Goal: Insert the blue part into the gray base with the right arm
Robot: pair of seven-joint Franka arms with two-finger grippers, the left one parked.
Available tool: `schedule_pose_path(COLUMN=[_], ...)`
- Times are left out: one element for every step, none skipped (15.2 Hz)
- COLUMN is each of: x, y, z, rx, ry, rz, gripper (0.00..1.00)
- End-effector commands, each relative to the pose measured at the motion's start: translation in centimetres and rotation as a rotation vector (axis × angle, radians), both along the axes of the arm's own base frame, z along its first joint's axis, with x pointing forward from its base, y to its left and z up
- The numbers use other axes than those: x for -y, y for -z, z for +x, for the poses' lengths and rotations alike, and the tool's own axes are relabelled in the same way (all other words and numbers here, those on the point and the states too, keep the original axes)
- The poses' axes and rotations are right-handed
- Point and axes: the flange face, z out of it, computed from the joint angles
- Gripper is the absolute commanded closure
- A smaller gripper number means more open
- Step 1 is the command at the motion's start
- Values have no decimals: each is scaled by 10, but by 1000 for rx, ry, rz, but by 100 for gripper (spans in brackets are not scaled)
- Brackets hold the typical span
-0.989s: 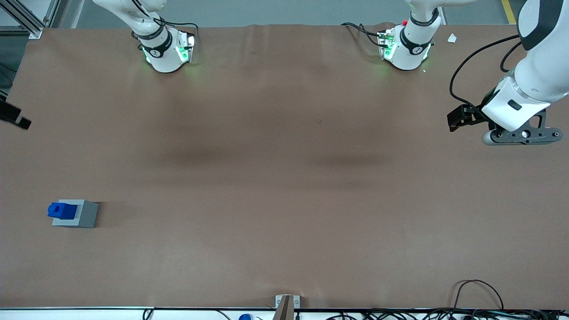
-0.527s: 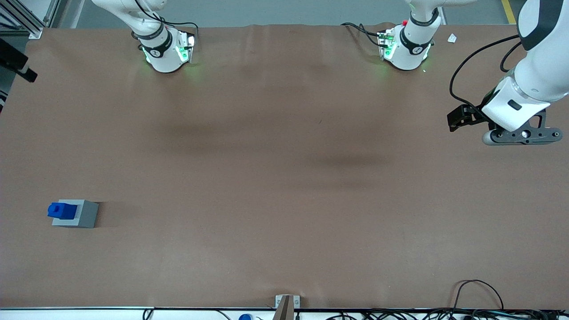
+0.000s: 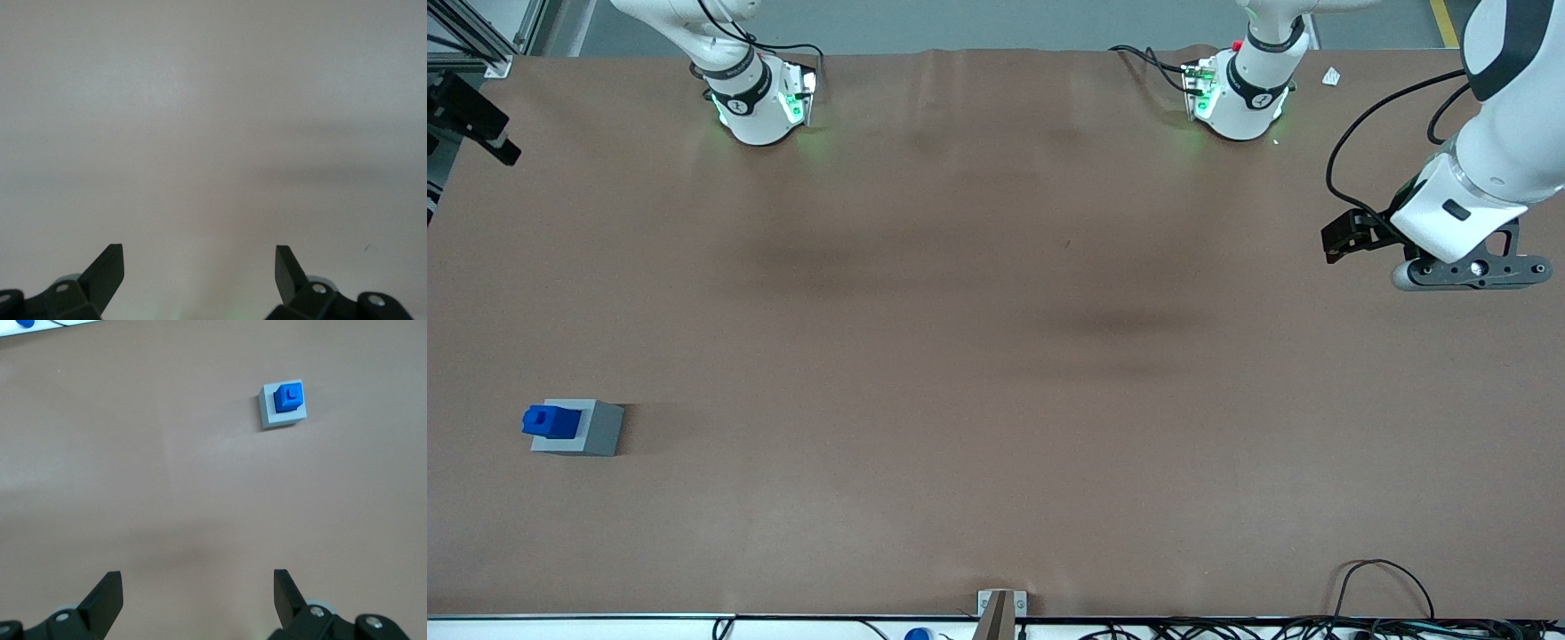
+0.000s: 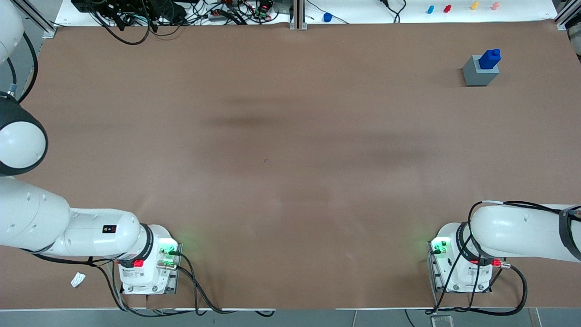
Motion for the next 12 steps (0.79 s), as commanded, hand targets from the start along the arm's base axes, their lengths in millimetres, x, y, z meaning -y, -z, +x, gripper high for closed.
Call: schedule_pose_path(x=[-2, -1, 1, 3, 4, 4, 1, 0, 0, 0, -1, -1], y=[11, 12, 14, 16, 14, 16, 18, 18, 17, 17, 18, 17], z=[17, 25, 36, 46, 51, 54, 56, 56, 56, 55, 55, 56], rx=[-7, -9, -12, -16, -11, -14, -17, -17, -16, -16, -17, -15], ry=[-4, -3, -3, -2, -1, -2, -11, -12, -12, -13, -10, -10], rz=[-27, -31, -34, -37, -52, -68, -72, -72, -70, -69, -62, -62], gripper=[0, 0, 0, 0, 0, 0, 0, 0, 0, 0, 0, 0])
